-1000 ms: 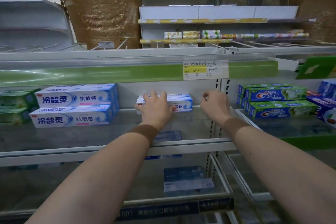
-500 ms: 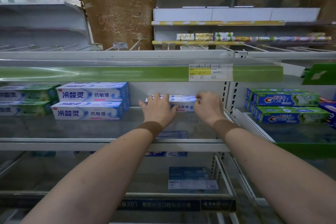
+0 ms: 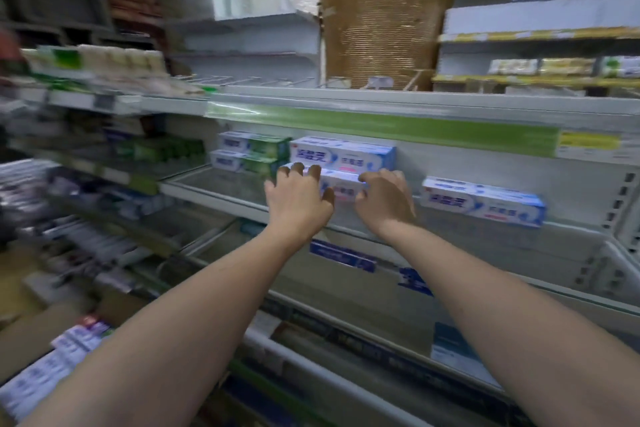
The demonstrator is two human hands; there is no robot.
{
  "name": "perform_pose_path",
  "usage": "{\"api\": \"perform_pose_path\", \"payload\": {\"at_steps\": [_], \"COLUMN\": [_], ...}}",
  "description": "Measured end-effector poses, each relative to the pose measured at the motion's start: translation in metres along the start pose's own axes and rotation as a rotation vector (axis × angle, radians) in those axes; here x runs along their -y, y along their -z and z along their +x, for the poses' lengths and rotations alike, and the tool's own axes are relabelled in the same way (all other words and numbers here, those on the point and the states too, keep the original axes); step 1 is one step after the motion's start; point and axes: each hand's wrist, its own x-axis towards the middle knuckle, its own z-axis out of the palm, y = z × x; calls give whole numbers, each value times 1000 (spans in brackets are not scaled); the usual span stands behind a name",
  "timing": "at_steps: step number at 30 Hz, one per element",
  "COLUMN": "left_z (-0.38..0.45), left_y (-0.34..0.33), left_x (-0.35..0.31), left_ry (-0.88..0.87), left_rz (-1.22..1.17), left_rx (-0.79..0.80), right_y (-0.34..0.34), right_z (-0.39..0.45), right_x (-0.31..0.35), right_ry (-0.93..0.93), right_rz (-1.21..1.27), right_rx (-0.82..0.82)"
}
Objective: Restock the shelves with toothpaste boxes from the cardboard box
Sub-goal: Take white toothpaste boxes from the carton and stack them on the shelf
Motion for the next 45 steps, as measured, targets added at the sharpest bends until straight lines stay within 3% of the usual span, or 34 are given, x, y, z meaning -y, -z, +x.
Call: {"api": "perform_pose_path", "payload": {"at_steps": [11, 20, 31, 45], "left_z": [-60, -152, -235, -190], "left_y": [64, 72, 17, -130], "left_x": [274, 452, 562, 664], "left_ry": [304, 551, 855, 1038], "left_rz": [120, 156, 82, -3], "left_rx": [-28, 106, 271, 430], "right_y": [-128, -240, -367, -577], "right_z": [-34, -106, -158, -132], "right_x": [241, 381, 435, 466], "right_ry": [390, 461, 415, 354], "right_rz": [99, 175, 173, 134], "right_rx": [73, 326, 599, 978]}}
